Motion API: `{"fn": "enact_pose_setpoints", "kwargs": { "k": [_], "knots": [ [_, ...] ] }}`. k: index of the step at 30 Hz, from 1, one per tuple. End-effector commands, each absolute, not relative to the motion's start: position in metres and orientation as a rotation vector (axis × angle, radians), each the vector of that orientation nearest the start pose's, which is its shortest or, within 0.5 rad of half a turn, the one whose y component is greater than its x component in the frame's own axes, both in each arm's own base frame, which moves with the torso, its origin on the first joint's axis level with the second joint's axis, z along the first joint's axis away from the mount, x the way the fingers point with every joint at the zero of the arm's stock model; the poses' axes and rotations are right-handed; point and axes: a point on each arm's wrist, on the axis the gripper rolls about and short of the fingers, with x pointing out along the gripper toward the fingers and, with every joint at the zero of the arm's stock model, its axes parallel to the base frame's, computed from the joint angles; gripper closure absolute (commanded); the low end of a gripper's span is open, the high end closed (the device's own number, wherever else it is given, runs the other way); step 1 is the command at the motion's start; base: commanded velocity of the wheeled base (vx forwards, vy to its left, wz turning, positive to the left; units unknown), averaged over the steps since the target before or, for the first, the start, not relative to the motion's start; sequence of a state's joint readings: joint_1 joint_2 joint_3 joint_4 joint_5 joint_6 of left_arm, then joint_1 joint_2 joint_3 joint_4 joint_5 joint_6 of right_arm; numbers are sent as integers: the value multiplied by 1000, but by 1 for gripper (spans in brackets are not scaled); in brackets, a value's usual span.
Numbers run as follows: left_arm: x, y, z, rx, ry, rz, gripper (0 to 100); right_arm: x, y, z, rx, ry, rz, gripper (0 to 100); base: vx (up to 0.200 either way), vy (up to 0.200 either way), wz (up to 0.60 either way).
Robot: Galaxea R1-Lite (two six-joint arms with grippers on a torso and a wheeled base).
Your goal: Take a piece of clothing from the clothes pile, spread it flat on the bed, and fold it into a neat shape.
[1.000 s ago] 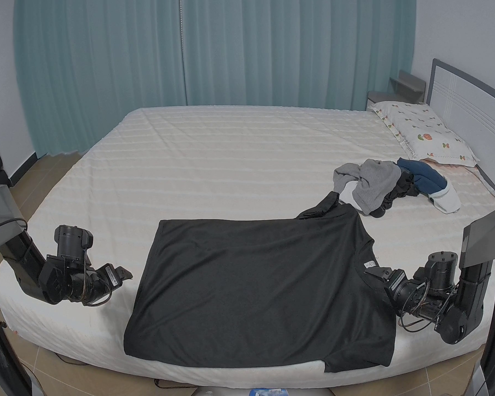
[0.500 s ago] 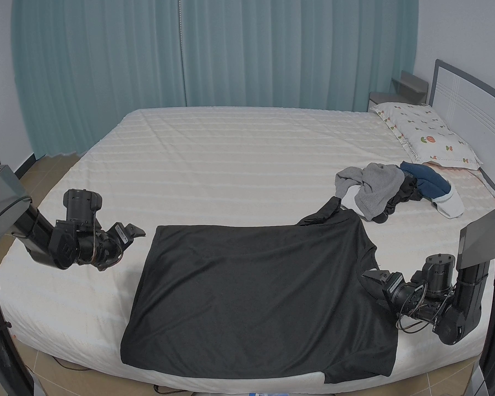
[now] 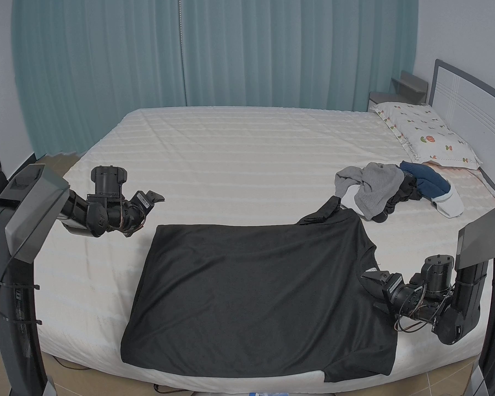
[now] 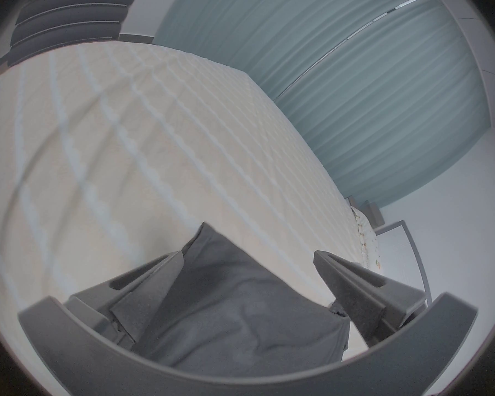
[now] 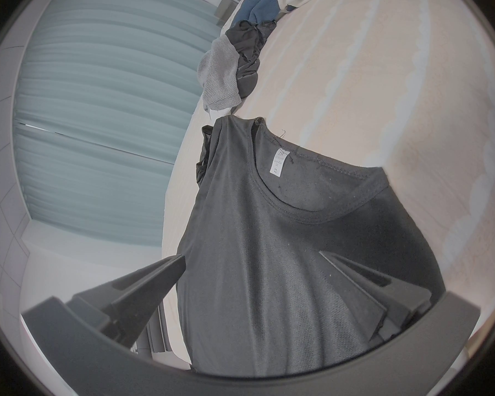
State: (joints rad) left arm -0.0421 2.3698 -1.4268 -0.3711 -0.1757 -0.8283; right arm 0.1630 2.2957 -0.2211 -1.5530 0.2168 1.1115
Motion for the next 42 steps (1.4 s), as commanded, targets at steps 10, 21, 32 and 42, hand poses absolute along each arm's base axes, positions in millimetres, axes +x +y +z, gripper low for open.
{"fn": "enact_pose_setpoints", "kwargs": {
  "k": [10,21,32,42],
  "knots": [
    [515,-41,-9,-809,581,131,0,265,50,-19,1083,685,47,0,0,0,0],
    [517,-43,-16,-807,582,130,0,264,50,-19,1082,687,47,0,0,0,0],
    [522,-43,-22,-792,560,155,0,264,50,-19,1082,687,47,0,0,0,0],
    [523,-44,-27,-760,548,187,100,265,50,-19,1083,686,48,0,0,0,0]
  ]
}}
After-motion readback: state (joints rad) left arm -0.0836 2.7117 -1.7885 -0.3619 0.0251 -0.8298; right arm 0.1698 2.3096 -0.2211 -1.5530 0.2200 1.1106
